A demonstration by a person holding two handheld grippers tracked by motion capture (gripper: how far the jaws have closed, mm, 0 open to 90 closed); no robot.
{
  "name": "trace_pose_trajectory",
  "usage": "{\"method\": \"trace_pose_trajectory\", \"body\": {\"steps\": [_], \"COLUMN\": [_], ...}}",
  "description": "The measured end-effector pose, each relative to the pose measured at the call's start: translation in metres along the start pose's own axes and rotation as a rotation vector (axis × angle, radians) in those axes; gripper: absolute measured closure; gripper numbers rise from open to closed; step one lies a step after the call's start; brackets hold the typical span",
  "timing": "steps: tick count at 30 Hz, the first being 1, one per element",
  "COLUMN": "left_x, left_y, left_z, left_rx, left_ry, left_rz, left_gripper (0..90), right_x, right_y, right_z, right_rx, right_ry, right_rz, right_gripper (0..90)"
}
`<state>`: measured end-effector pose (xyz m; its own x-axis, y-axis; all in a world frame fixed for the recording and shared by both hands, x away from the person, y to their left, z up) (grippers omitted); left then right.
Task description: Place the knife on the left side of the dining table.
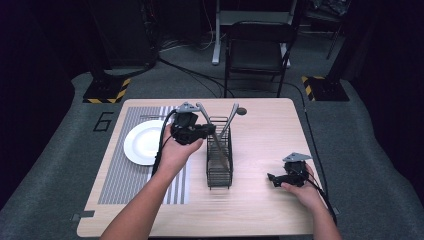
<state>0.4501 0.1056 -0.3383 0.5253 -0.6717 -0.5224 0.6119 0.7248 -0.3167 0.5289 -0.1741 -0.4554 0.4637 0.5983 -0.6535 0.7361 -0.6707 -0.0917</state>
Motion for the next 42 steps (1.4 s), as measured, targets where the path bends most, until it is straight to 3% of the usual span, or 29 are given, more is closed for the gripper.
{"method": "trace_pose_trajectory", "body": {"steps": [15, 42], "left_x": [0.002, -0.021], "left_y": [-0.008, -0.012], "left_z": [0.004, 0.022], "left_rx": [0.013, 0.032], "left_ry": [0.027, 0.01], "left_rz": [-0.016, 0.029], "left_gripper": [83.6, 83.6], "right_x": [0.0, 0.0], "right_y": [0.0, 0.0], "right_z": [0.0, 0.0], "right_rx": [-0.002, -0.003], "right_ry": [-0.001, 0.0], "right_rz": [0.006, 0.006], "right_gripper": [0.0, 0.0]}}
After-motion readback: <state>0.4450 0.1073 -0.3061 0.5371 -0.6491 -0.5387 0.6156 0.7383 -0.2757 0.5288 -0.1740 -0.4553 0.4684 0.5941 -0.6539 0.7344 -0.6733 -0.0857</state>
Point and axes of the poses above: each handheld gripper's, and its own axes: x roughly forward along the jaws, z roughly out of its top, y roughly to its left, the point moved 4 cm from there along x, roughly forward along the jaws, and after that the axes turned 7 degrees about -x, right-handed, at the moved point
